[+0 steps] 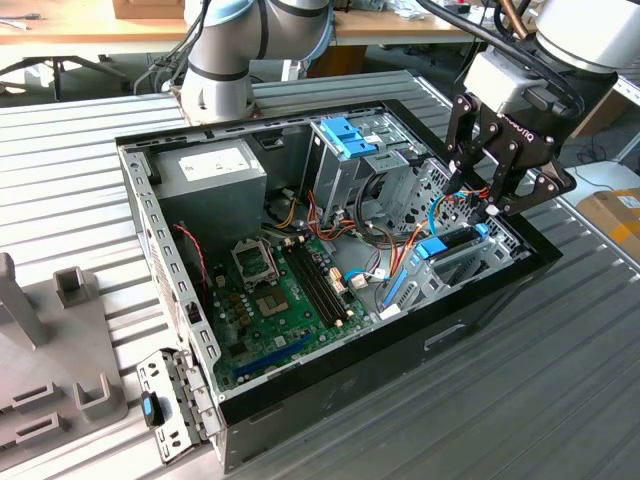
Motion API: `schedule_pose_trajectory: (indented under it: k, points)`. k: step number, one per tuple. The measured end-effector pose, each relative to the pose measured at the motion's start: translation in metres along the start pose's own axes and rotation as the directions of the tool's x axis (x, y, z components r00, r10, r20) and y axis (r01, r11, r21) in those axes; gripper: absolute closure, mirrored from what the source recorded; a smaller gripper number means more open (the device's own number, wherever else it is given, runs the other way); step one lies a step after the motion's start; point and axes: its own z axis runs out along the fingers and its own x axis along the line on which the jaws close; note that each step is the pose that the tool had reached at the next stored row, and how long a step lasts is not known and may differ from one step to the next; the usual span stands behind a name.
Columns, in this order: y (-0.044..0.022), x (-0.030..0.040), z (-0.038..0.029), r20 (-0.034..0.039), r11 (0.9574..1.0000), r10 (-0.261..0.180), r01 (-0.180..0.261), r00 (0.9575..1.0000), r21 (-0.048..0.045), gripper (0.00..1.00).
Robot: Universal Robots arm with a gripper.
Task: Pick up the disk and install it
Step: 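Insert the disk into the insertion slot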
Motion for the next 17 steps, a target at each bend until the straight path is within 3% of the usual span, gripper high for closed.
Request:
schedule_pose_trajectory:
  k: [9, 17]
  points:
    - [-0.0042, -0.0001, 0.0001, -0.0009, 0.9994, 0.036, -0.036, 0.9994, 0.0012, 0.5]
    - [-0.0072, -0.0014, 0.0003, -0.0022, 0.9944, 0.105, -0.105, 0.9944, 0.0036, 0.5]
